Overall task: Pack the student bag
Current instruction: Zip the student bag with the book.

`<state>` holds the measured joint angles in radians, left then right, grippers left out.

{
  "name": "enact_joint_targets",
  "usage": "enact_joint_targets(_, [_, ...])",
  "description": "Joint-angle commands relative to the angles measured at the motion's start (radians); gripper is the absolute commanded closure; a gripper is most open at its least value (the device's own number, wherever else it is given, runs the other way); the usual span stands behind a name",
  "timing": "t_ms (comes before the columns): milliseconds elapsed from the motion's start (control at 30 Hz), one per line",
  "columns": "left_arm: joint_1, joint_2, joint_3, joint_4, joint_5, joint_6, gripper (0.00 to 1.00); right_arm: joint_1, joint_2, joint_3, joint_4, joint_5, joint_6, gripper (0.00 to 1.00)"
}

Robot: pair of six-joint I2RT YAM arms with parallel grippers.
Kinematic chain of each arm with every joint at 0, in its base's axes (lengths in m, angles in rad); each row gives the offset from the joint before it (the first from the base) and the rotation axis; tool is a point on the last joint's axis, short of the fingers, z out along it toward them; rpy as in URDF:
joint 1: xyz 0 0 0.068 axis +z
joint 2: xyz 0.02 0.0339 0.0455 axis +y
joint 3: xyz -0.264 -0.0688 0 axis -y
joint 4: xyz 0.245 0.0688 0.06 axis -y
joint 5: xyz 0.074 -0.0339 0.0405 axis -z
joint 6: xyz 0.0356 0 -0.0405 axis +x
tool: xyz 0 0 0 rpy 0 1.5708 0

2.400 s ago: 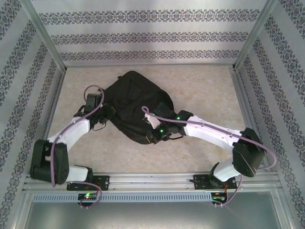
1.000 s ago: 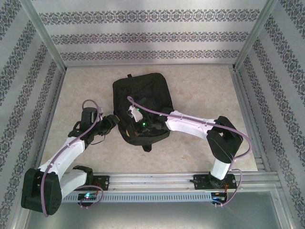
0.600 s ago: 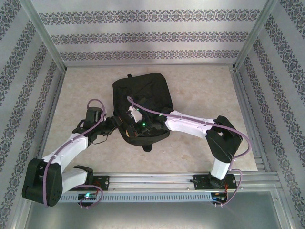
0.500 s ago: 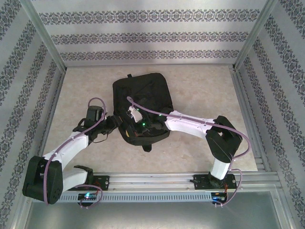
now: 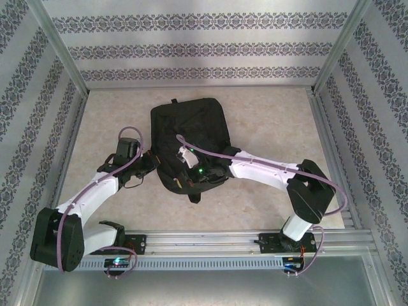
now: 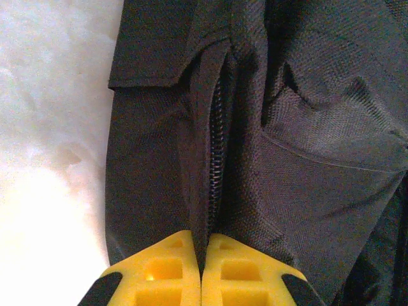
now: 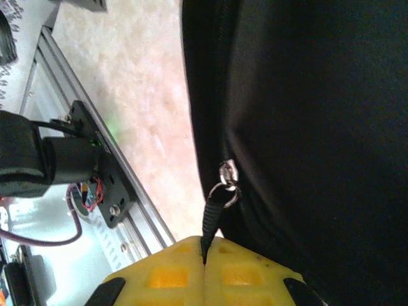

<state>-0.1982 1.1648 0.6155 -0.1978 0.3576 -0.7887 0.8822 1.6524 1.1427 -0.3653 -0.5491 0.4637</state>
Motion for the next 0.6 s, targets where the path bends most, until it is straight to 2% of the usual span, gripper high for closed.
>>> enact_joint_targets(0, [0.035, -0.009, 0.044, -0.012, -0.036, 0.025, 1.00, -0.031, -0.057, -0.049, -0.080, 0.000, -0.046, 1.00])
enact_joint_targets(367, [0.130, -0.006, 0.114, -0.053, -0.005, 0.080, 1.00, -0.138, -0.177, -0.154, -0.161, 0.070, -0.098, 1.00])
enact_joint_targets(433, [0.132, 0.007, 0.138, -0.036, -0.002, 0.084, 1.00, -0.138, -0.182, -0.153, -0.134, 0.034, -0.089, 1.00])
enact_joint_targets(567, [0.132, 0.112, 0.205, -0.006, 0.089, 0.088, 1.00, -0.093, -0.115, -0.082, -0.039, -0.067, -0.034, 1.00])
